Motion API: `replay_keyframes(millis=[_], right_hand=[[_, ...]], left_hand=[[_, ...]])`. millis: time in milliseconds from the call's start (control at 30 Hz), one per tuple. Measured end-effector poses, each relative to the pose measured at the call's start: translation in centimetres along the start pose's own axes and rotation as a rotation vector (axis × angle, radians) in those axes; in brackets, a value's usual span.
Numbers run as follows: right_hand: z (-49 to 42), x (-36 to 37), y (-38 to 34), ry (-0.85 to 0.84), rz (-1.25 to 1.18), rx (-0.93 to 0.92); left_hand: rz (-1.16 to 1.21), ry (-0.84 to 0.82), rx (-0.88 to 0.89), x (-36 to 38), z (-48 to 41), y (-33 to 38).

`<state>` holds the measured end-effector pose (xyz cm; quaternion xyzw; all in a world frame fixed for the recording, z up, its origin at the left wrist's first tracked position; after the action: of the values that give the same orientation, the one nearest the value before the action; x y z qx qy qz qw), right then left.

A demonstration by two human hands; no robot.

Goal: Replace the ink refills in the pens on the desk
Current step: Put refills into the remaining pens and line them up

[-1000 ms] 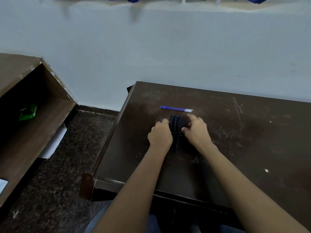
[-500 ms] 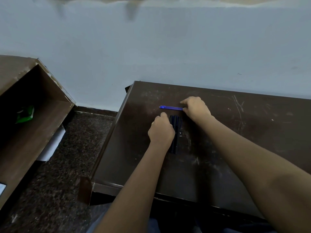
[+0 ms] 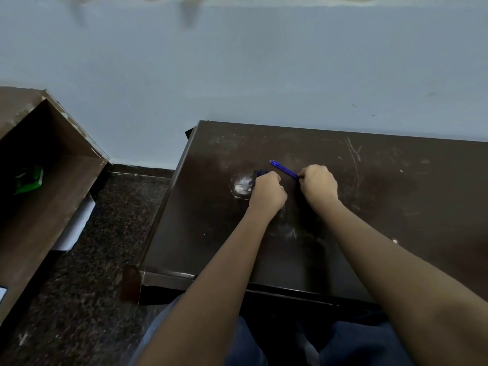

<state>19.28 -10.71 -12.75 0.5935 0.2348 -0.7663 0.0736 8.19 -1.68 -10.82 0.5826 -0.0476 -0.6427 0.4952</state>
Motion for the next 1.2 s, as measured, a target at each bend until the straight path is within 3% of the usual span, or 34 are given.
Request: replay_keyframes(millis=[400, 700, 1000, 1200], right_hand=[[6.1, 0.2, 6.0, -0.003, -0.056, 0.19], [6.8, 0.7, 6.3, -0.034, -0.09, 0.167], [5.9, 0.5, 7.0, -0.111, -0.314, 0.115], [5.8, -0.5, 6.6, -0.212, -0.304, -0.022]], left_hand=[[0.445, -0.319, -0.146, 10.1, -1.0, 0.7], [0.399, -0.298, -0.109, 10.4, -0.7, 2.7], [0.284, -0.28, -0.08, 10.7, -1.5, 2.8], [0.163, -0.235, -0.023, 9.8, -1.7, 3.0]])
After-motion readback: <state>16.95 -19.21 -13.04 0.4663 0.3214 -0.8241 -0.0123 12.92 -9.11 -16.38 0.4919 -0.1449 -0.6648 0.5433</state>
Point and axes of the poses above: each hand's wrist, its own z-axis away from the middle knuckle, its own x-axis out of the palm, y = z × x, the point moved 9 cm from there along -z, towards the middle knuckle, and after that the axes turned 4 degrees about -y, right-handed, at the moved point
